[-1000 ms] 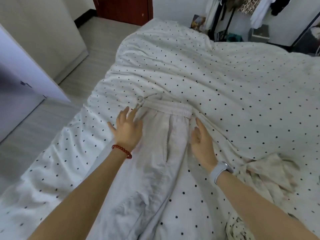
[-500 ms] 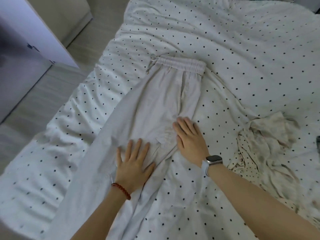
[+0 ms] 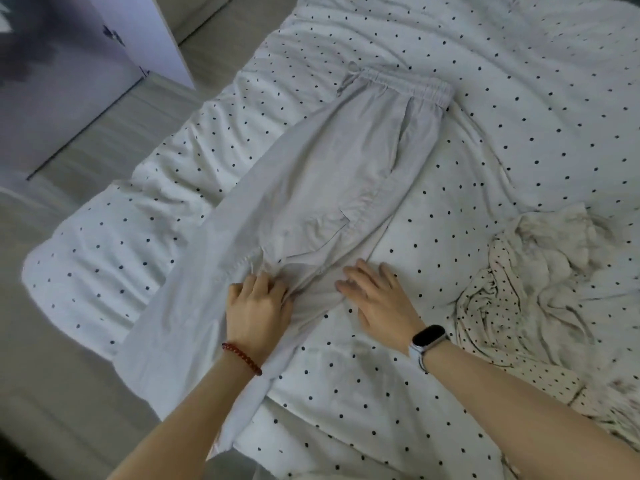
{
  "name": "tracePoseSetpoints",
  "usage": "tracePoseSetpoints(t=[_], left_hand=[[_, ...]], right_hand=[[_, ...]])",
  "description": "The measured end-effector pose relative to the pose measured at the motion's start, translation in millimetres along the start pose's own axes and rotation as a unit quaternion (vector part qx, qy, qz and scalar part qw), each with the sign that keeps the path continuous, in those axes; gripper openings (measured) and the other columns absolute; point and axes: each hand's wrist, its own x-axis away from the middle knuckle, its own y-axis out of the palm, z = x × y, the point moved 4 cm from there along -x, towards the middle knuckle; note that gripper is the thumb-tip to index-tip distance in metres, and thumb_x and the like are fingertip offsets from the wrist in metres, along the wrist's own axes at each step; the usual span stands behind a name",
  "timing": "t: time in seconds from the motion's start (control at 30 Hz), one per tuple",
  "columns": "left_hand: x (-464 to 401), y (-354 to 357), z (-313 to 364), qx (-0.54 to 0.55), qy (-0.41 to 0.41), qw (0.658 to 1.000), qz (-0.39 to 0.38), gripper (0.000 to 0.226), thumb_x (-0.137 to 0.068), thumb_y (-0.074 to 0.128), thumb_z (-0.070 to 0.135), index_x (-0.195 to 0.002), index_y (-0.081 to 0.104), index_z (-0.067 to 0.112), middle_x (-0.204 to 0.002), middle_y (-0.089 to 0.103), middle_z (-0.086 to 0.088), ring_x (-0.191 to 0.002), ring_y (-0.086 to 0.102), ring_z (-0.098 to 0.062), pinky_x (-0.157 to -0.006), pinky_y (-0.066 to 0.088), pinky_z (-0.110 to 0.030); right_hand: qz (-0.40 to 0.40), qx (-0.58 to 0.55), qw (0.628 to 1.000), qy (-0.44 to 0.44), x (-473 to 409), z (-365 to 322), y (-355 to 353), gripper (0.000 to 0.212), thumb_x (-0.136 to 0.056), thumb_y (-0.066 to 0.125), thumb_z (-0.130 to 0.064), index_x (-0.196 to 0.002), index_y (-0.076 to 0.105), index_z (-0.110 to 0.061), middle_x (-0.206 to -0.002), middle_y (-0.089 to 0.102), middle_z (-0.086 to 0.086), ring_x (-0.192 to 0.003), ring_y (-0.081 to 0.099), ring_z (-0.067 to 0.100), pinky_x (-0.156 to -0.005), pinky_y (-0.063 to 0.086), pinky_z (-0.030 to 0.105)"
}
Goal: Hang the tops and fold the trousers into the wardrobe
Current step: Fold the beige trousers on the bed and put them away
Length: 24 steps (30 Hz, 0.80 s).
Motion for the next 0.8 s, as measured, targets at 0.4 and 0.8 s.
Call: tracePoseSetpoints(t=[0.4, 0.8], left_hand=[[39.9, -2.5, 20.7, 0.067, -0.044, 0.995, 0.055, 0.016, -0.083, 0.050, 0.017, -0.085, 0.065, 0.011, -0.072, 0.059, -0.005, -0.058, 0.054, -0.025, -0.053, 0.041, -0.029], [149.4, -8.8, -25.3, -0.029, -0.126, 0.991, 0.027, 0.065, -0.068, 0.050, -0.010, -0.129, 0.044, 0.013, -0.115, 0.054, -0.021, -0.103, 0.045, -0.036, -0.082, 0.046, -0.055]], right_hand=[[-0.030, -0.621, 0.647, 0.442, -48.2, -39.5, -19.3, 0.019, -0.091, 0.055, -0.020, -0.095, 0.058, -0.002, -0.088, 0.067, 0.010, -0.070, 0.065, 0.016, -0.055, 0.049, 0.014], [0.039, -0.503, 0.700, 0.506, -19.8, -41.5, -6.7, 0.009, -0.089, 0.049, -0.002, -0.092, 0.055, 0.003, -0.091, 0.059, 0.017, -0.061, 0.057, 0.020, -0.050, 0.054, 0.022]])
